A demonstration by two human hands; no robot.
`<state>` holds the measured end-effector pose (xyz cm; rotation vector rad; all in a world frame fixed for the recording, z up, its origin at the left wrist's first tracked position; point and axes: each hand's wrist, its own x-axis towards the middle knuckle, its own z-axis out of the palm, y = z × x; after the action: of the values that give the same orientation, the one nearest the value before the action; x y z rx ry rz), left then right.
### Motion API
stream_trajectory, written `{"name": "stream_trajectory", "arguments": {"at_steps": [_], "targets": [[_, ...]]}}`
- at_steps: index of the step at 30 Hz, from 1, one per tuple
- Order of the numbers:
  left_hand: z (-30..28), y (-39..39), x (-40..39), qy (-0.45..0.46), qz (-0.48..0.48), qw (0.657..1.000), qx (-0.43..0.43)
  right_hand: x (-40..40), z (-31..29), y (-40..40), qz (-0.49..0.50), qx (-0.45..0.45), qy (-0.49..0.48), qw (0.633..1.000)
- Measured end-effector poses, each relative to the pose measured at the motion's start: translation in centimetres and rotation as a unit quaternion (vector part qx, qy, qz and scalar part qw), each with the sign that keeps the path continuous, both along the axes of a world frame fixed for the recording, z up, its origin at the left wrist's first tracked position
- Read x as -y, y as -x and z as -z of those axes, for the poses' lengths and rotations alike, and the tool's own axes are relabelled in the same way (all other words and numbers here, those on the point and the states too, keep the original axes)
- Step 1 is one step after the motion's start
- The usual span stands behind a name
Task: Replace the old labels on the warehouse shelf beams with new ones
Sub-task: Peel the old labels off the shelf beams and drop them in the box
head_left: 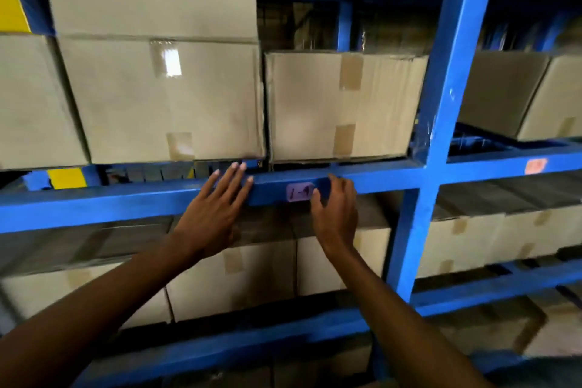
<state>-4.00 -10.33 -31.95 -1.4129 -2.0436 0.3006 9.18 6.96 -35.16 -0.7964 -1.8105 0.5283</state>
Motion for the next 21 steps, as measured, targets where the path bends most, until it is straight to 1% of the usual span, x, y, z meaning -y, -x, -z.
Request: {"name": "stream_trajectory", "arguments": {"at_steps": [3,5,7,10,15,18,21], "targets": [[1.0,2.3,0.3,0.046,-0.034,0.998,0.025,0.7,0.3,1.5,0.043,0.063,0.01,0.997],[1.5,2.8,0.1,0.039,-0.024,0.998,0.038,0.9,0.7,2.0,0.053,0.085,0.006,0.995],[1.8,2.9,0.1,0.024,-0.016,0.998,0.047,1.3,0.9,2.6,0.071,0.11,-0.036,0.991],[2.1,2.7,-0.1,0.015,-0.017,0.998,0.052,1.9,1.0,3.1,0.081,0.103,-0.09,0.987],[2.0,2.6,-0.2,0.006,-0.013,0.997,0.075,1.5,0.3,3.2,0.074,0.066,-0.099,0.99],[1.9,2.3,-0.3,0.004,-0.016,0.997,0.08,1.1,-0.3,2.8,0.063,0.095,-0.121,0.986],[1.7,2.1,-0.2,0.011,-0.024,0.996,0.082,0.6,-1.2,2.7,0.047,0.125,-0.116,0.984]]}}
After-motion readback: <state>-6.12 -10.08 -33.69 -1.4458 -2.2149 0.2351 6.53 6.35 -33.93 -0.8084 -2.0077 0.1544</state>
